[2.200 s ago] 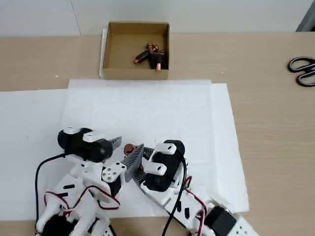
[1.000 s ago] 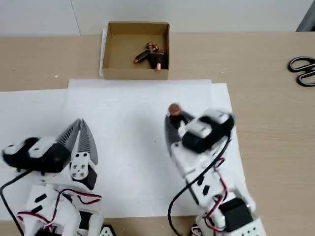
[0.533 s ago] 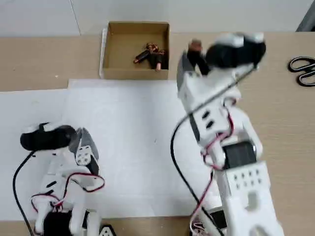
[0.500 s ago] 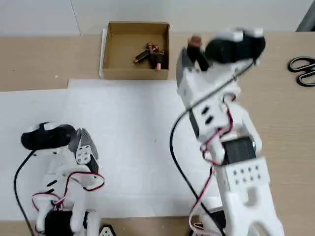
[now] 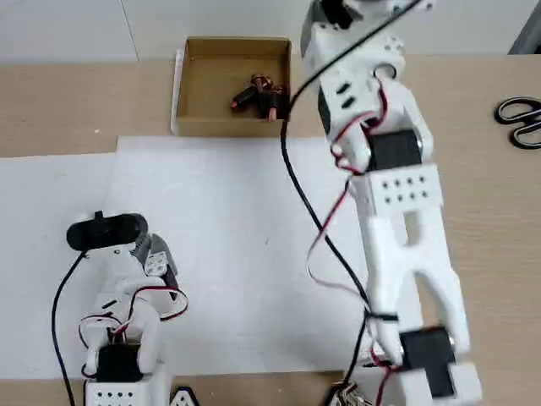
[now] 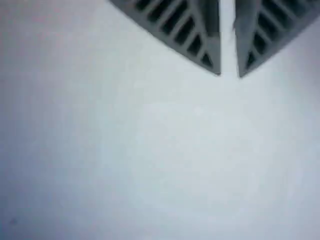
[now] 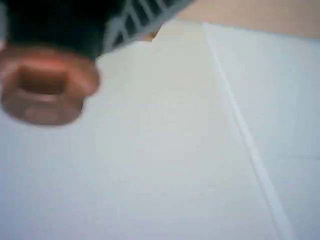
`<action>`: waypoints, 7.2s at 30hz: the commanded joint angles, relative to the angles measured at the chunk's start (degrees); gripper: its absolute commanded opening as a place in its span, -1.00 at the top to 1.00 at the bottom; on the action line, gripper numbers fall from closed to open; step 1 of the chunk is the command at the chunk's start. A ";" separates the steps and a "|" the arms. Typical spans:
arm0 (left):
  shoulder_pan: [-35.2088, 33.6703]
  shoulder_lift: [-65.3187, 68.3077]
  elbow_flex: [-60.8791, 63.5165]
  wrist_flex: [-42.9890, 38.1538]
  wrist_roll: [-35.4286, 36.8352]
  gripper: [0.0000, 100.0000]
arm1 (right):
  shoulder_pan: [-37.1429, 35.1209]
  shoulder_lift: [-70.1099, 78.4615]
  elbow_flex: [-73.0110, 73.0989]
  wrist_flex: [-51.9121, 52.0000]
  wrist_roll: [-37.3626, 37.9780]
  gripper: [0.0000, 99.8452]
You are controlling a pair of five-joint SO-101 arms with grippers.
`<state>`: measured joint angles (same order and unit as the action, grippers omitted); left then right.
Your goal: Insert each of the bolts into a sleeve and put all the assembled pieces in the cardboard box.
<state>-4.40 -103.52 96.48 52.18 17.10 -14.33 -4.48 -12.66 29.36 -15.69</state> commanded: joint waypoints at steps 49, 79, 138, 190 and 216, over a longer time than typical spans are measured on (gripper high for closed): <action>-0.53 -0.35 -0.22 1.05 10.73 0.99 | -6.02 71.52 -63.30 2.51 8.79 0.71; 4.40 -0.35 -0.57 0.79 -5.01 0.99 | -1.98 70.46 -83.78 38.99 -0.18 0.99; 5.01 -0.35 -0.57 0.70 -5.19 0.98 | 0.04 -62.55 66.90 36.62 4.57 0.99; 5.01 -0.35 -0.57 0.70 -5.19 0.98 | 0.13 -99.47 107.25 30.37 4.66 0.99; 5.01 -0.35 -0.57 0.70 -5.19 0.98 | 0.13 -99.47 107.25 30.20 4.66 0.99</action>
<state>0.44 -103.52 96.48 53.05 11.91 -14.59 -103.21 94.95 59.52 -11.30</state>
